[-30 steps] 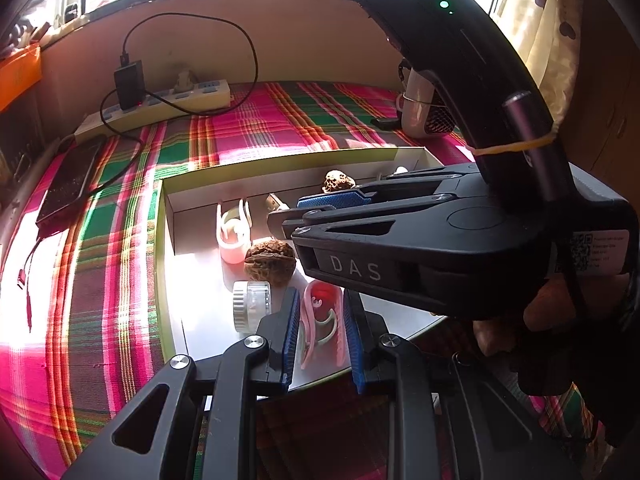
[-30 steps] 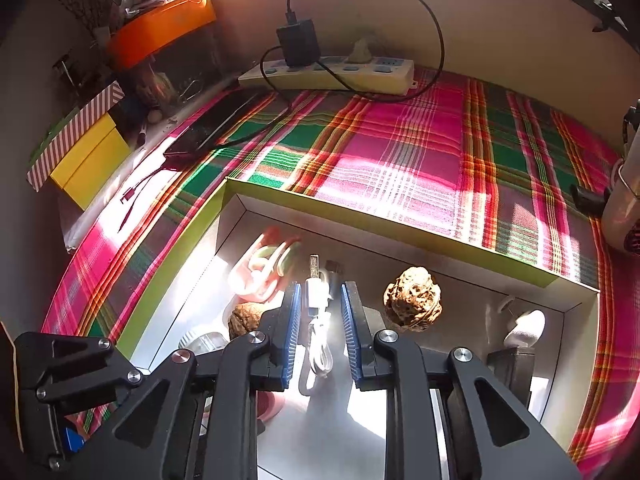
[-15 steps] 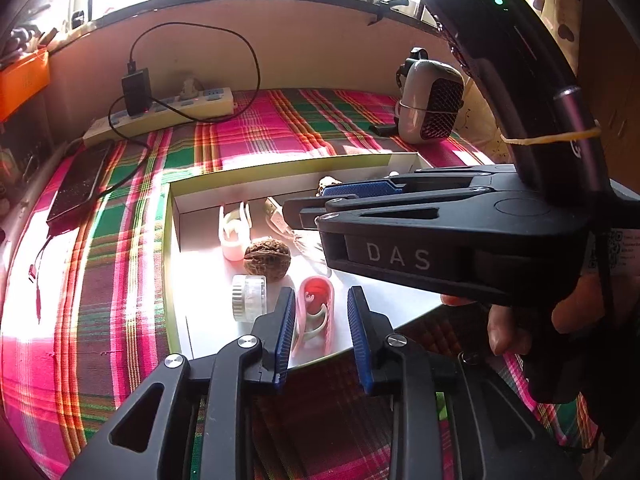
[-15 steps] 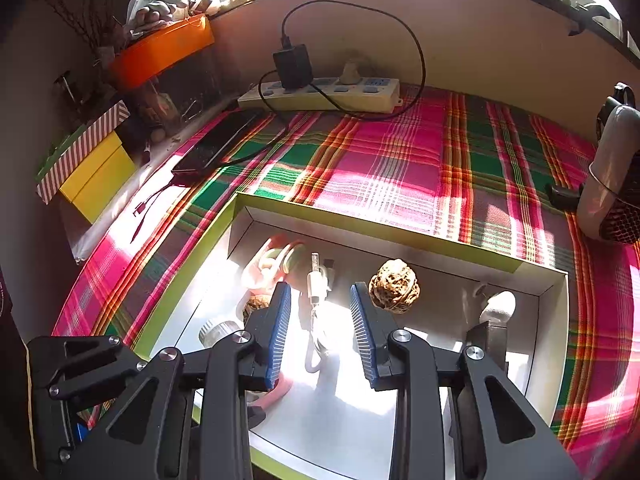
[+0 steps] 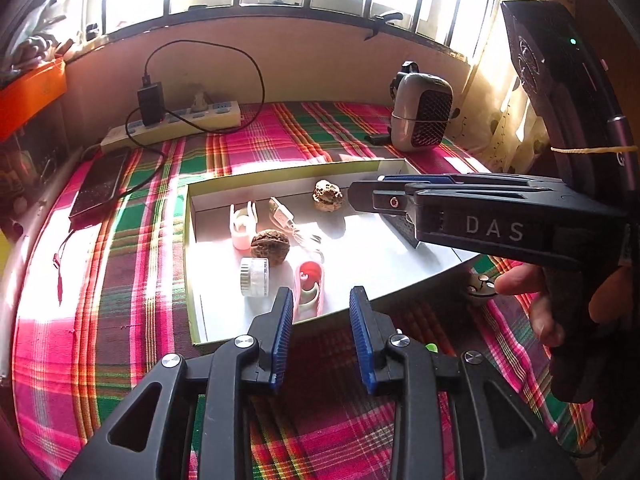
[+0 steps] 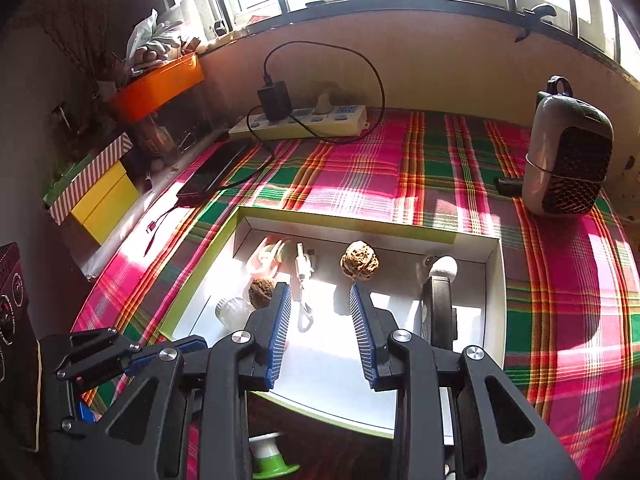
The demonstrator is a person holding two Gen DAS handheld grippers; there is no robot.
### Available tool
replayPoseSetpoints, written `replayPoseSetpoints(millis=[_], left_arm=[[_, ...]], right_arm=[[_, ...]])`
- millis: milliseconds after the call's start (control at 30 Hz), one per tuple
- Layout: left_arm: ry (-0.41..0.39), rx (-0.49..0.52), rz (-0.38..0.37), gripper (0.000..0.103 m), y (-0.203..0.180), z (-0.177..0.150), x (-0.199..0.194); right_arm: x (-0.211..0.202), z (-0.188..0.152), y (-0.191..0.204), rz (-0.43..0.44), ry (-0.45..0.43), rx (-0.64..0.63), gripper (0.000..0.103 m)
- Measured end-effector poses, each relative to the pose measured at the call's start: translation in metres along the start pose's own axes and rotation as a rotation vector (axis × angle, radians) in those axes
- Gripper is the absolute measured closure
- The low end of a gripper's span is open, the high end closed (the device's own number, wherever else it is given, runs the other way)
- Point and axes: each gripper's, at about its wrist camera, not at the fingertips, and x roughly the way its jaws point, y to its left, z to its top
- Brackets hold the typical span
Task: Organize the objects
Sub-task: 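Withdraw both tools from the box toward the spool and black holder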
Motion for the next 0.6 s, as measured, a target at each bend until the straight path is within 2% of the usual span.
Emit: replayPoseSetpoints(millis=[367,600], left_arm=[[-0.064,-0.017,-0.018,0.076,-0.001,-0.015,-0.032],[-0.046,0.003,-0.074,0.071,-0.010,-0.029,-0.031]], right_arm=[[-0.044,-0.038,-0.010,-0.055,-0.050,0.036,0.071],[-0.067,-0.065,-0.023,-0.116,-0.073,0.069,0.071]])
